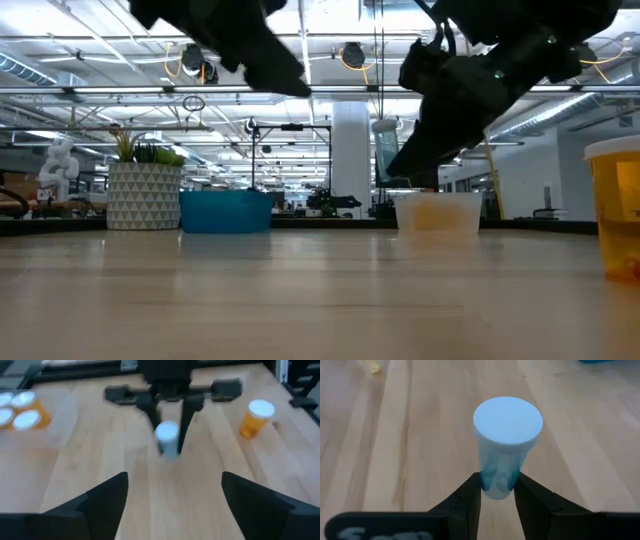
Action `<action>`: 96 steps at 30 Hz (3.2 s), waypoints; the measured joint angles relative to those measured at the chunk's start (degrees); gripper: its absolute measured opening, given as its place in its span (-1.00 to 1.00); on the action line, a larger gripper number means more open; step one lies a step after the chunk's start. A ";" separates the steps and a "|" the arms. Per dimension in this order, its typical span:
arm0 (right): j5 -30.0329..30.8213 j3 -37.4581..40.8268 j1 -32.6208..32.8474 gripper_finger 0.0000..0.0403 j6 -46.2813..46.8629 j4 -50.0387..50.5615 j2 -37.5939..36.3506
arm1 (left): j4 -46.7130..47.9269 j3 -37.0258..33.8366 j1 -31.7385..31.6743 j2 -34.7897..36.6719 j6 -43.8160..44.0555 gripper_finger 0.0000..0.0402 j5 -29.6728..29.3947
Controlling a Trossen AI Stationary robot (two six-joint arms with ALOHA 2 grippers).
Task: Pick and place medicine bottles into bin by pill shape (circle, oval)
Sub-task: Put the light blue bottled tablets into the blue bin
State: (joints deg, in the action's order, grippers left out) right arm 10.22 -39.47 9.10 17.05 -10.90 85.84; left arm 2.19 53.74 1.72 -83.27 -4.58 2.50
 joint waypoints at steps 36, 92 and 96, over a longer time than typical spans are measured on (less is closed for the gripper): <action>0.09 0.23 -1.15 -0.51 1.33 2.08 0.02 | 16.37 28.61 -2.61 -25.53 -8.96 0.55 2.34; 0.25 0.23 -1.19 -0.51 -0.42 1.49 0.02 | 14.07 28.49 -2.93 -28.21 -11.21 -0.39 4.13; 1.07 0.23 -1.18 -0.41 -0.58 1.51 0.02 | 14.40 28.50 -2.93 -28.21 -11.21 -0.35 4.11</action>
State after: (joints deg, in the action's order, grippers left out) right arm 11.29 -39.24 7.92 16.47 -9.39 85.86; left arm 16.59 82.24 -1.21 -111.48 -15.79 6.61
